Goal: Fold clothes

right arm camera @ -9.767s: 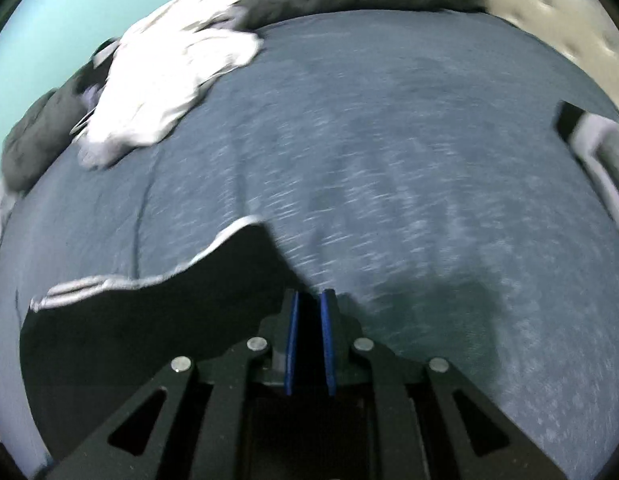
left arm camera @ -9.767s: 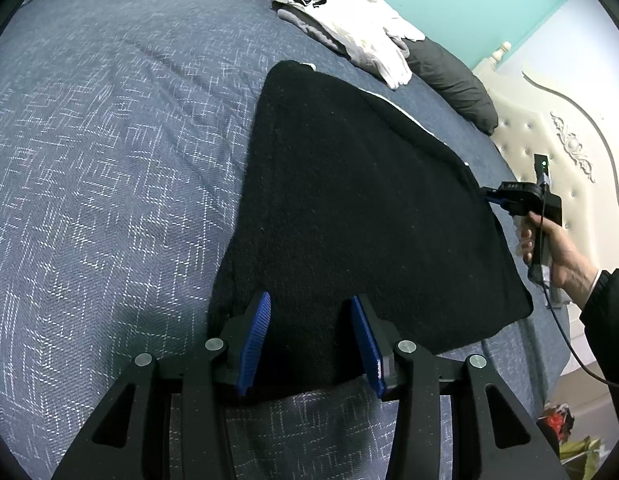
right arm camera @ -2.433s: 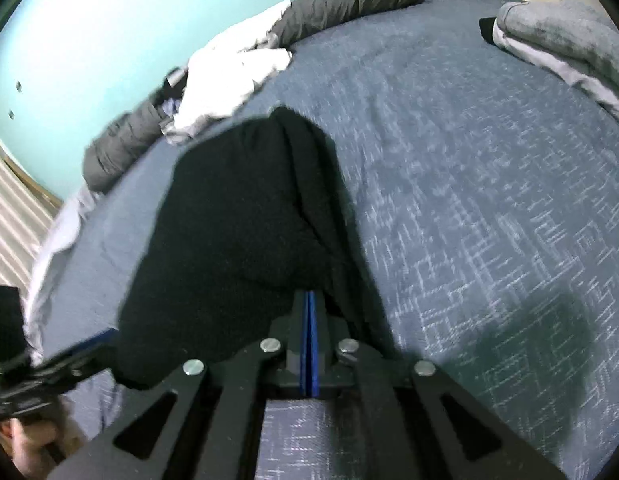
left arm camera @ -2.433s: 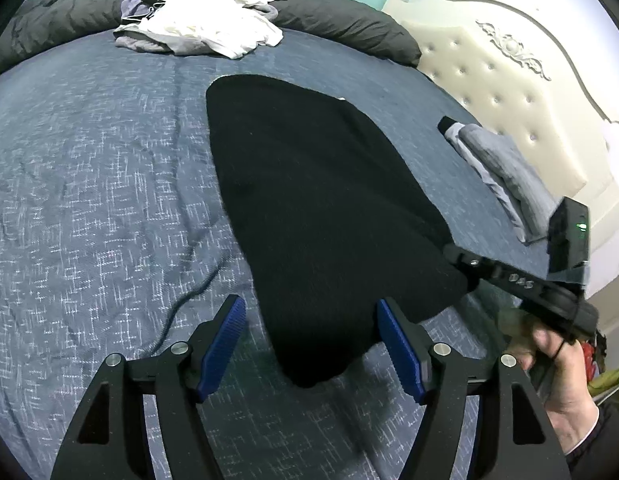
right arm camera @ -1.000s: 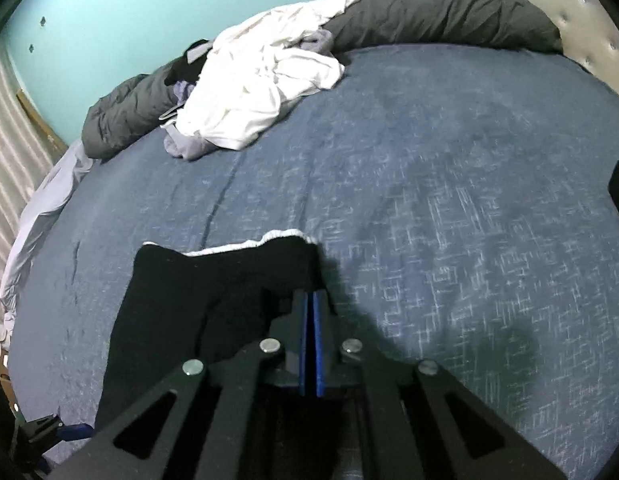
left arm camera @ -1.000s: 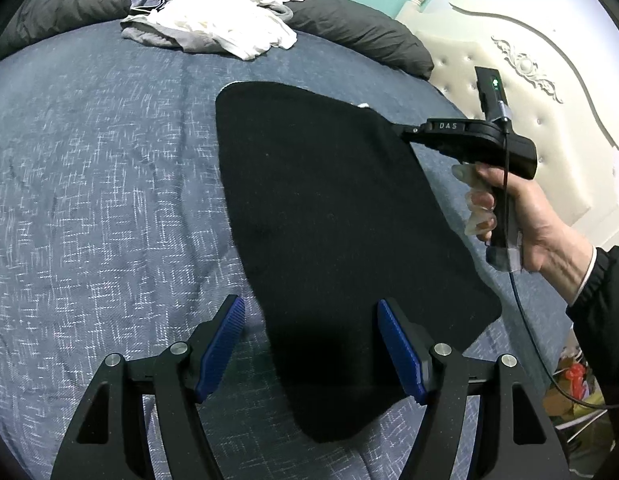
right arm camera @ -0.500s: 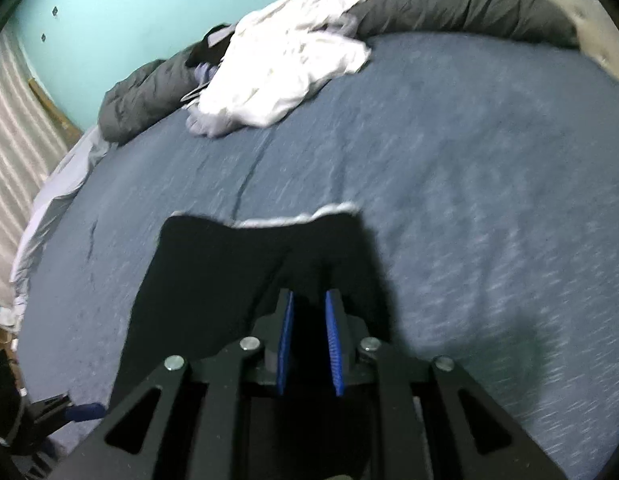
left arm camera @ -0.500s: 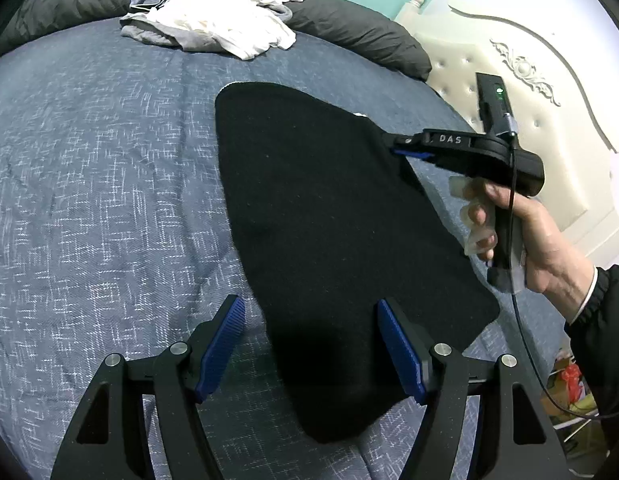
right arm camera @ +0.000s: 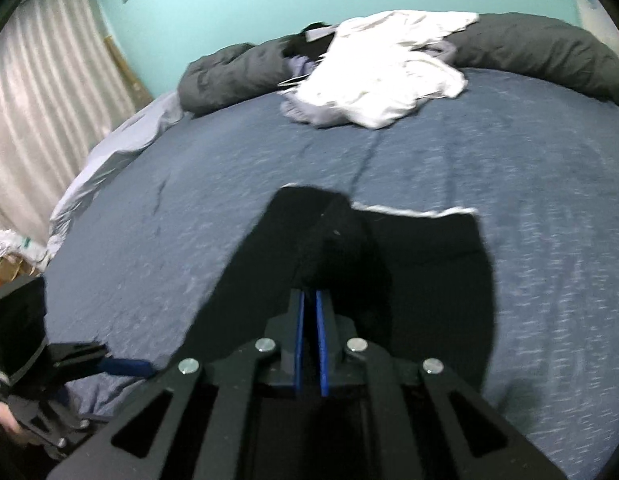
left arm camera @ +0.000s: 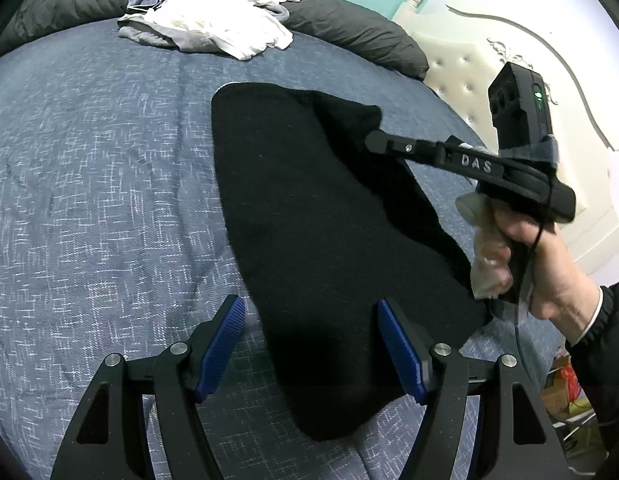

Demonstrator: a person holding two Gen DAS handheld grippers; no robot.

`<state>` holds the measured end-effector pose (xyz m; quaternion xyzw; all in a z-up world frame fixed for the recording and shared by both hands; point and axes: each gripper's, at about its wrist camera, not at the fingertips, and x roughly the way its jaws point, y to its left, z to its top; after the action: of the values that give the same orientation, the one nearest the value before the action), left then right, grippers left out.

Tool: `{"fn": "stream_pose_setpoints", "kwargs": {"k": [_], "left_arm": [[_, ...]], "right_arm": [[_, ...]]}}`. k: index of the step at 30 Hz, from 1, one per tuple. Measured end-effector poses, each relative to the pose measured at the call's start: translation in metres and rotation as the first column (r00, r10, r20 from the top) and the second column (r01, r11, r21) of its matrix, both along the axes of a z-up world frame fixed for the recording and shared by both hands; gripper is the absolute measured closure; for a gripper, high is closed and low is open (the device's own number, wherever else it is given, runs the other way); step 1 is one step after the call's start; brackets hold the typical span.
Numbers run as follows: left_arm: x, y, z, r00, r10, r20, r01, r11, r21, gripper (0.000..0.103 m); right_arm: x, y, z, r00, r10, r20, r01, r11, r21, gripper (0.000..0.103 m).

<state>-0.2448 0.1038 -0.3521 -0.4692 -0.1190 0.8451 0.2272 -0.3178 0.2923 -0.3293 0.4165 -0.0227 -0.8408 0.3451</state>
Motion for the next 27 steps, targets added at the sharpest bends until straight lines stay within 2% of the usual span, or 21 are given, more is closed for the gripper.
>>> {"fn": "stream_pose_setpoints", "kwargs": {"k": [4, 9, 11, 14, 16, 18, 20, 23, 25, 27], "left_arm": [[0.002, 0.000, 0.000, 1.000, -0.001, 0.001, 0.001, 1.000, 0.001, 0.030], [0.001, 0.000, 0.000, 1.000, 0.000, 0.003, 0.000, 1.000, 0.004, 0.030], [0.001, 0.001, 0.000, 1.000, 0.000, 0.003, 0.000, 1.000, 0.005, 0.030], [0.000, 0.001, -0.001, 1.000, 0.001, 0.004, -0.001, 1.000, 0.006, 0.030], [0.000, 0.001, 0.000, 1.000, 0.002, 0.005, -0.002, 1.000, 0.007, 0.030], [0.000, 0.001, 0.000, 1.000, 0.003, 0.005, -0.003, 1.000, 0.008, 0.030], [-0.001, 0.000, 0.000, 1.000, 0.004, 0.006, -0.004, 1.000, 0.008, 0.030], [-0.002, -0.001, 0.000, 1.000, 0.009, 0.007, -0.009, 1.000, 0.010, 0.030], [-0.002, -0.001, -0.001, 1.000, 0.010, 0.010, -0.010, 1.000, 0.011, 0.030], [-0.002, 0.000, -0.002, 1.000, 0.010, 0.011, -0.010, 1.000, 0.010, 0.030]], "right_arm": [[0.008, -0.011, -0.009, 0.998, 0.054, 0.027, -0.054, 0.999, -0.001, 0.098], [0.008, 0.003, -0.003, 1.000, 0.001, -0.003, -0.001, 1.000, -0.025, 0.098], [0.006, 0.011, 0.003, 0.998, -0.051, -0.038, 0.051, 0.999, -0.012, 0.100], [-0.008, 0.033, 0.009, 0.977, -0.203, -0.058, 0.204, 0.979, 0.013, 0.100], [-0.024, 0.052, 0.007, 0.943, -0.332, -0.028, 0.333, 0.942, 0.036, 0.100], [-0.032, 0.068, 0.008, 0.922, -0.387, 0.015, 0.388, 0.922, -0.009, 0.097], [-0.033, 0.071, 0.015, 0.928, -0.373, 0.008, 0.373, 0.927, -0.046, 0.097], [-0.027, 0.057, 0.025, 0.962, -0.271, -0.029, 0.269, 0.962, -0.051, 0.097], [-0.029, 0.040, 0.022, 0.981, -0.193, -0.009, 0.193, 0.981, 0.001, 0.097], [-0.039, 0.023, 0.011, 0.987, -0.158, 0.030, 0.155, 0.984, 0.089, 0.097]]}}
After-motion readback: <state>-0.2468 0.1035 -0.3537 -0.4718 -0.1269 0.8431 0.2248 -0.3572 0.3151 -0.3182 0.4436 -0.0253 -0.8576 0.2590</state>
